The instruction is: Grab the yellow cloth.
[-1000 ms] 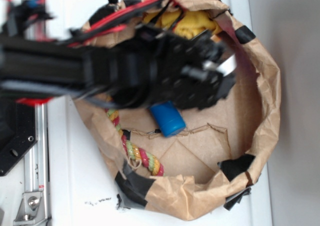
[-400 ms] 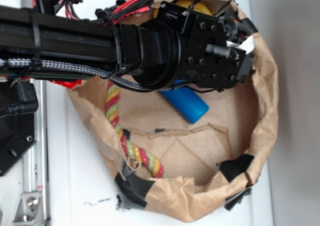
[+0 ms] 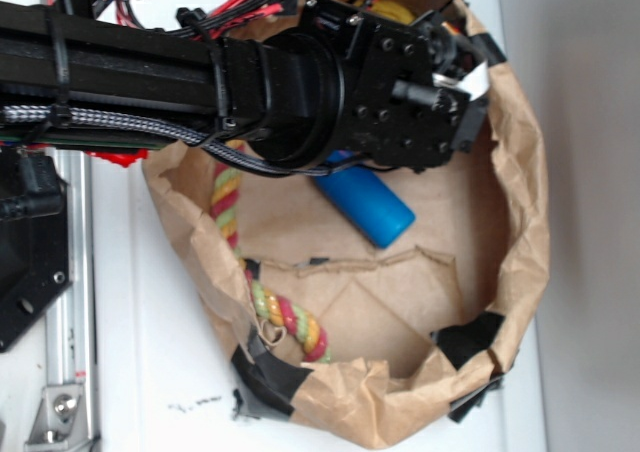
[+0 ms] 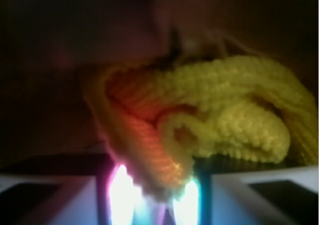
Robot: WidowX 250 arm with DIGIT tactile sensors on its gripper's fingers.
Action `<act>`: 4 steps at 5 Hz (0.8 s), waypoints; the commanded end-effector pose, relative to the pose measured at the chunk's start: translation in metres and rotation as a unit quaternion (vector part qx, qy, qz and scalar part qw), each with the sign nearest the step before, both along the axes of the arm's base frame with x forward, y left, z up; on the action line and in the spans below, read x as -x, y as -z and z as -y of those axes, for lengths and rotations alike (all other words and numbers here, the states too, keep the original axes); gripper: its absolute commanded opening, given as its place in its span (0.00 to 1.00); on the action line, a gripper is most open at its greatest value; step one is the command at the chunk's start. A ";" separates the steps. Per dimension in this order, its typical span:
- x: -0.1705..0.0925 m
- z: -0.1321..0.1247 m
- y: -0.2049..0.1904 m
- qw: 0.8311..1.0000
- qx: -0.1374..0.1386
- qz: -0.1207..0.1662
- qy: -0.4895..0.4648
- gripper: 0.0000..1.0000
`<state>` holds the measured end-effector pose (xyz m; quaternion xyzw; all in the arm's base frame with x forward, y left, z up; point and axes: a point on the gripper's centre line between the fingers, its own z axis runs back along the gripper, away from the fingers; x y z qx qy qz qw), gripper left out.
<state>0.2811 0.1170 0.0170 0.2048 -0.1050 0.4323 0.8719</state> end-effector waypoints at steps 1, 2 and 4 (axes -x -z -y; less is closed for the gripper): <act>0.039 -0.011 -0.012 1.000 -0.010 -0.019 -0.003 0.00; 0.041 0.015 -0.031 0.999 0.000 0.013 0.047 0.00; 0.048 0.051 -0.058 0.993 0.004 0.053 0.104 0.00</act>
